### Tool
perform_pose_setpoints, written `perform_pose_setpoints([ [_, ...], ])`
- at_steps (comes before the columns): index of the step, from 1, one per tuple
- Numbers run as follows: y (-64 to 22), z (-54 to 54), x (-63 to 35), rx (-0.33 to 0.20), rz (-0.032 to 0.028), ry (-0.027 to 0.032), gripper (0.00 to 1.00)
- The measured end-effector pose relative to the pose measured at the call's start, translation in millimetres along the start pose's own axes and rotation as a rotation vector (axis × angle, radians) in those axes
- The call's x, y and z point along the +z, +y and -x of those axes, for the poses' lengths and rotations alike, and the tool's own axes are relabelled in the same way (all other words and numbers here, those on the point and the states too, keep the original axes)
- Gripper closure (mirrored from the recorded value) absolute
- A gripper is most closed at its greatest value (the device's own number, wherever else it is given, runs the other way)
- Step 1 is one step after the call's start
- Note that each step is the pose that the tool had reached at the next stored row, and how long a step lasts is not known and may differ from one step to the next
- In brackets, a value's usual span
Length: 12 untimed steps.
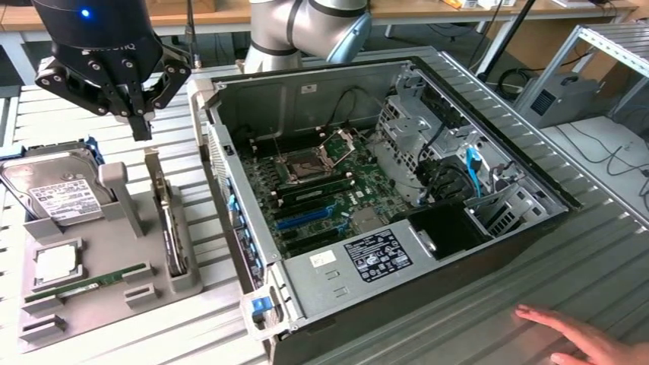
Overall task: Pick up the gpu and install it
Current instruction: 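Reach for the gpu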
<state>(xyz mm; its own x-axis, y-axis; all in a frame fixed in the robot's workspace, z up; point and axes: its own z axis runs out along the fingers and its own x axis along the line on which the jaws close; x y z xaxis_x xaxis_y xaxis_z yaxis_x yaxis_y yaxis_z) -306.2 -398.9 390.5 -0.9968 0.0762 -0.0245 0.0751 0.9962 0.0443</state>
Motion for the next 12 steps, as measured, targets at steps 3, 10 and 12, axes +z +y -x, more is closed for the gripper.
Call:
perform_pose_setpoints([
  [3, 0.0, 0.0, 0.0, 0.000, 0.0000, 0.0000, 0.89],
  [10, -2.0, 0.1, -0.1, 0.000, 0.0000, 0.0000, 0.89],
  [12, -3.1, 0.2, -0.1, 0.000, 0.0000, 0.0000, 0.89],
])
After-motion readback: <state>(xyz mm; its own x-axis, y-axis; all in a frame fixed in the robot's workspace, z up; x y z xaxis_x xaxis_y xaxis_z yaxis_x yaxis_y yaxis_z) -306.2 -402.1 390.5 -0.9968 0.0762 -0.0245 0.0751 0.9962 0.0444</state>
